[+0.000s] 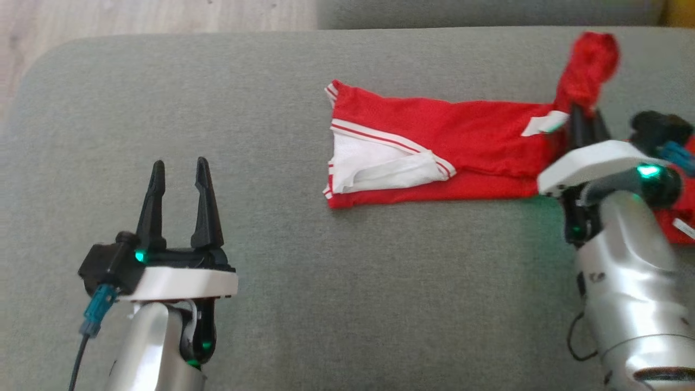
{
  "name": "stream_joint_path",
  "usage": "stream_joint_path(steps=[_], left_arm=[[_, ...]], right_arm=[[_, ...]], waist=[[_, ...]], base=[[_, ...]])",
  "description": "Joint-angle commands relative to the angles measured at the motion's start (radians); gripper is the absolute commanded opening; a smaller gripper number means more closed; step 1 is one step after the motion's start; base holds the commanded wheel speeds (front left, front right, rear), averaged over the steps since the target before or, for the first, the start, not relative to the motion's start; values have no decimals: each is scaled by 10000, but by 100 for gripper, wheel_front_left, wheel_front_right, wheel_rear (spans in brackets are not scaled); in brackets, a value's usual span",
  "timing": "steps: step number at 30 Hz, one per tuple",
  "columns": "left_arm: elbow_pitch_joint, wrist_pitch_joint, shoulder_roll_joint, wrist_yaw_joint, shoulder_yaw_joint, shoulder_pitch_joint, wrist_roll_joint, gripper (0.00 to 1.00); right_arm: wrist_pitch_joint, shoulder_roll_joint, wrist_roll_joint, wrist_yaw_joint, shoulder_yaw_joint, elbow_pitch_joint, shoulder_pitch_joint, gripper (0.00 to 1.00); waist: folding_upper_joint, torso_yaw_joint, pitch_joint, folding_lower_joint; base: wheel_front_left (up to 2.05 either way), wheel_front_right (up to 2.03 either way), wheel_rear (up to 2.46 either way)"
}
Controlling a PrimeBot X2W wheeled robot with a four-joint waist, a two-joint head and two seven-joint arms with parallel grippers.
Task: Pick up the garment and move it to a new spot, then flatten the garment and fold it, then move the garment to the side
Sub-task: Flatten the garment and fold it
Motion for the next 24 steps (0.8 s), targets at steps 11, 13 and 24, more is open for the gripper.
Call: stream_joint_path(steps=[11, 13, 24], left_arm=[[-262, -51, 85, 138, -207, -52, -237, 100], [-267, -51, 85, 157, -303, -75, -270, 100], [-246, -51, 85, 269, -657, -224, -432, 100]], right_arm=[[415, 230, 2811, -9, 4316, -806, 11, 0], [404, 231, 3124, -9, 4752, -678, -40, 0], [111, 232, 4068, -9, 6459, 610, -530, 0]], waist=[[0, 1187, -232, 1], [0, 1386, -182, 1], [0, 2082, 212, 1]], base=[[0, 0, 0], [0, 0, 0], [0, 0, 0]])
